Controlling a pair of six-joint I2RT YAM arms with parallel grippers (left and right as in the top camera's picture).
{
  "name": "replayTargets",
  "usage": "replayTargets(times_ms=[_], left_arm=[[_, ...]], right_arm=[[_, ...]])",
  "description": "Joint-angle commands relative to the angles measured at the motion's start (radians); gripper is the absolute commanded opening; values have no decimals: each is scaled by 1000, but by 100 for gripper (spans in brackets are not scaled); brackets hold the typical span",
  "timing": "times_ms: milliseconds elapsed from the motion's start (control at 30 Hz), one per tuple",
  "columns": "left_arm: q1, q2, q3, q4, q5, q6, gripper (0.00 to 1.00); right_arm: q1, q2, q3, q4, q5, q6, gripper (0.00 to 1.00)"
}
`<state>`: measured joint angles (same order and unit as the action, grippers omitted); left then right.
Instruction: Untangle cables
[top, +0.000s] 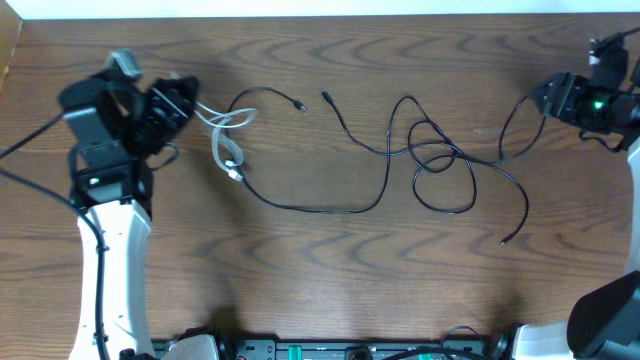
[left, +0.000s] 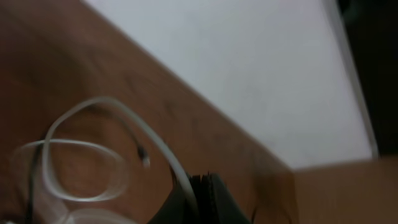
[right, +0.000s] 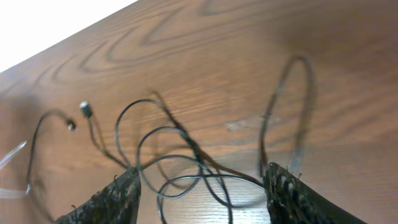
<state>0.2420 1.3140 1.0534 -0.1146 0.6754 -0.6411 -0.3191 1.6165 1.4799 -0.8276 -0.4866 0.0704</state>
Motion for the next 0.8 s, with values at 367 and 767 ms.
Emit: replayTargets(times_ms=[367,767], left_arm=[[-83,5,3,-315,-92,198,7],[-105,-2,3,-49,291,123,7]], right_arm=[[318,38,-43,2,148,-228,54],[440,122,-56,-1,-137,-193,51]])
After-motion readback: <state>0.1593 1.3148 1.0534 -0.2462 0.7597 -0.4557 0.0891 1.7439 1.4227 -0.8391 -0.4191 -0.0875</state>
